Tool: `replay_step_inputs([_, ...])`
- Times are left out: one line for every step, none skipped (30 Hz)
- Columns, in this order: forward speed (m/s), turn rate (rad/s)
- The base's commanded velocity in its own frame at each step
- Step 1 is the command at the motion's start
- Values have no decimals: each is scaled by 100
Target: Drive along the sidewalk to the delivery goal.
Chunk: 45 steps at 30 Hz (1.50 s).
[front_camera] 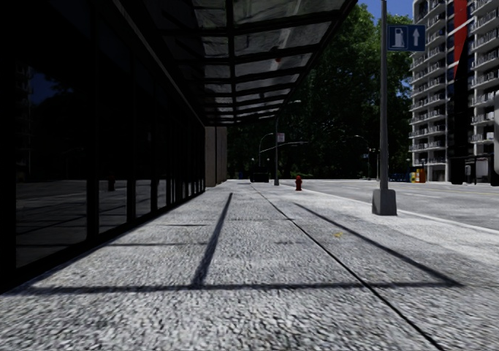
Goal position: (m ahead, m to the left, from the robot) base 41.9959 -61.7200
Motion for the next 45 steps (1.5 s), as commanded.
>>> replay_step_inputs([200,0])
replay_step_inputs([200,0])
replay_step_inputs([200,0])
replay_step_inputs([200,0])
replay_step_inputs([200,0])
replay_step_inputs([200,0])
replay_step_inputs([200,0])
replay_step_inputs([200,0])
replay_step_inputs([200,0])
replay_step_inputs([200,0])
replay_step_inputs([200,0])
replay_step_inputs([200,0])
replay_step_inputs([200,0])
replay_step_inputs([200,4])
replay_step_inputs([200,9])
replay_step_inputs([200,9])
replay_step_inputs([200,13])
replay_step_inputs([200,17])
replay_step_inputs([200,19])
replay_step_inputs([200,21])
replay_step_inputs([200,21])
replay_step_inputs([200,22])
replay_step_inputs([200,25])
replay_step_inputs([200,26])
replay_step_inputs([200,26])
replay_step_inputs([200,26])
replay_step_inputs([200,26])
replay_step_inputs([200,26])
replay_step_inputs([200,26])
replay_step_inputs([200,23])
replay_step_inputs([200,22])
replay_step_inputs([200,22])
replay_step_inputs([200,14])
replay_step_inputs([200,9])
replay_step_inputs([200,16])
replay_step_inputs([200,27])
replay_step_inputs([200,27])
replay_step_inputs([200,35])
replay_step_inputs([200,24])
replay_step_inputs([200,0])
replay_step_inputs([200,0])
replay_step_inputs([200,0])
replay_step_inputs([200,0])
replay_step_inputs([200,0])
replay_step_inputs([200,0])
